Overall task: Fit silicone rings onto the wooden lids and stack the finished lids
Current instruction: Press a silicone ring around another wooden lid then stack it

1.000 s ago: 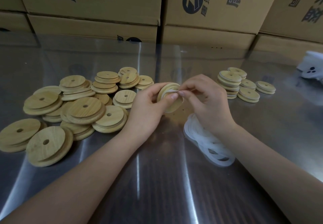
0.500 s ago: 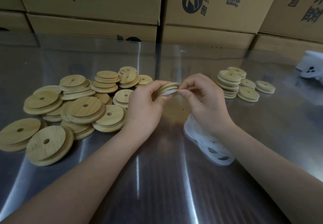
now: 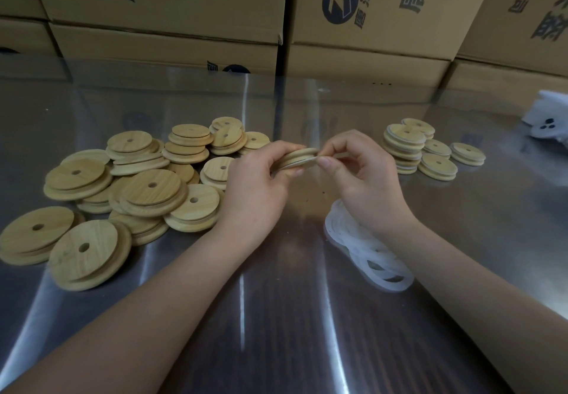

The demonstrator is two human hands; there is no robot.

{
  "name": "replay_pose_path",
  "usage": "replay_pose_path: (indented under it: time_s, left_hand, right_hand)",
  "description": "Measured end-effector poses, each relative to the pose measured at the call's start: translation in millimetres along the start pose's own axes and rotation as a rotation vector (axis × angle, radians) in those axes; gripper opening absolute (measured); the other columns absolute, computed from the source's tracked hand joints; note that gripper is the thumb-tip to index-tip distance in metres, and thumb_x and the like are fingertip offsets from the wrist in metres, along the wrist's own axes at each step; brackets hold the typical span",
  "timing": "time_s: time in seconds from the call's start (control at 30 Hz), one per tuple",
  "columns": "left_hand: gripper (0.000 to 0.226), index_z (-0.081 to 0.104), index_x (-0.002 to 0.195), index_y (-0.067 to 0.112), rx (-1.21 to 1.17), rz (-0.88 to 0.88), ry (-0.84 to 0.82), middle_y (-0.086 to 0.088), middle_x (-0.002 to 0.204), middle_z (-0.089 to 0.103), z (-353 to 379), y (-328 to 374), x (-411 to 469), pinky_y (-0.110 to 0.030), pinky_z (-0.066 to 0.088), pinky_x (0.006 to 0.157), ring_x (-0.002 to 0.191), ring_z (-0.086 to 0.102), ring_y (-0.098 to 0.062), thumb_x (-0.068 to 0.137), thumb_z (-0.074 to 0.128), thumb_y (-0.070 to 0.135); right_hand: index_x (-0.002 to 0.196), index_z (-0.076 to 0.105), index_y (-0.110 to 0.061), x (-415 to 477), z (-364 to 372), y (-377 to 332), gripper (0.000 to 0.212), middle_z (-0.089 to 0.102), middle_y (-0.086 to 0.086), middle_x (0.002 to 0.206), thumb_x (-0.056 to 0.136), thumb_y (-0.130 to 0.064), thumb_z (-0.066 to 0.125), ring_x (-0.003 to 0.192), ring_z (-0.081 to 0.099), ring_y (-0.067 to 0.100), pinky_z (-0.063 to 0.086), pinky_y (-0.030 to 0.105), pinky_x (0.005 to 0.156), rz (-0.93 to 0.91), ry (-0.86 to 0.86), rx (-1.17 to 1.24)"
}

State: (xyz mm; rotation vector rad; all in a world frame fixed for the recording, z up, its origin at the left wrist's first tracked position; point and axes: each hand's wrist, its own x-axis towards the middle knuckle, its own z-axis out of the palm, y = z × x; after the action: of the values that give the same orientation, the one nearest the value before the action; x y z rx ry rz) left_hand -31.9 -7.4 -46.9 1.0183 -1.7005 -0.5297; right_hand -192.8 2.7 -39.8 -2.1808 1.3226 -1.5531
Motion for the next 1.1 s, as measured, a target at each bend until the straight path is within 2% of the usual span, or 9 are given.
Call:
replay_pose_path:
  time_s: [0.13,0.27,0.43,0.77,0.93,1.1]
  left_hand:
    - [0.027,0.074,0.105,0.021,-0.013,-0.007,-0.001,0.017,0.086,0.069,0.1,-0.8,-0.1,-0.014,0.048,0.08,0.088,0.063,0.001,0.083,0.072,0.005]
    - [0.026,0.074,0.103,0.019,-0.047,-0.022,-0.001,0.017,0.088,0.07,0.8,-0.2,-1.0,-0.017,0.05,0.08,0.087,0.064,0.001,0.083,0.072,0.003]
    - [0.026,0.073,0.103,0.019,-0.09,-0.037,-0.003,0.02,0.087,0.068,1.9,0.3,-2.8,-0.016,0.049,0.081,0.087,0.063,0.002,0.083,0.071,0.003]
    - [0.023,0.07,0.099,0.029,-0.112,-0.041,-0.008,0.02,0.083,0.066,4.2,-0.8,-6.5,-0.018,0.049,0.076,0.084,0.061,0.002,0.085,0.072,0.012]
    - [0.024,0.067,0.1,0.03,-0.104,-0.044,-0.019,0.02,0.089,0.066,3.6,2.8,-7.8,-0.023,0.051,0.081,0.089,0.061,0.001,0.085,0.072,0.011]
    - [0.03,0.068,0.115,0.024,-0.106,-0.072,-0.026,0.019,0.1,0.067,3.2,5.9,-8.3,-0.021,0.05,0.089,0.098,0.06,0.003,0.086,0.072,0.015]
  right_hand:
    - [0.083,0.064,-0.01,0.2,0.3,0.3,0.009,0.058,-0.005,0.082,0.085,-0.001,0.067,0.08,0.058,0.012,0.046,0.019,0.075,-0.003,0.006,0.009]
    - [0.082,0.065,-0.006,0.5,0.0,0.5,0.007,0.058,-0.004,0.082,0.085,0.0,0.068,0.079,0.058,0.01,0.045,0.017,0.074,-0.009,0.018,-0.009]
    - [0.082,0.066,-0.002,0.8,-0.5,0.7,0.004,0.061,0.002,0.082,0.084,0.0,0.068,0.079,0.059,0.017,0.048,0.023,0.072,-0.052,0.022,-0.044]
    - [0.08,0.068,-0.002,0.7,-1.6,3.2,0.004,0.061,-0.001,0.081,0.084,-0.001,0.069,0.079,0.058,0.011,0.045,0.016,0.072,-0.085,0.018,-0.102]
    - [0.08,0.068,-0.001,-0.4,-1.3,1.7,0.005,0.062,0.002,0.082,0.084,0.001,0.07,0.08,0.059,0.013,0.05,0.022,0.073,-0.117,0.01,-0.099]
    - [0.082,0.069,0.001,-1.8,-1.4,-0.4,0.003,0.063,0.008,0.083,0.084,0.003,0.07,0.081,0.061,0.02,0.053,0.032,0.073,-0.201,-0.022,-0.109]
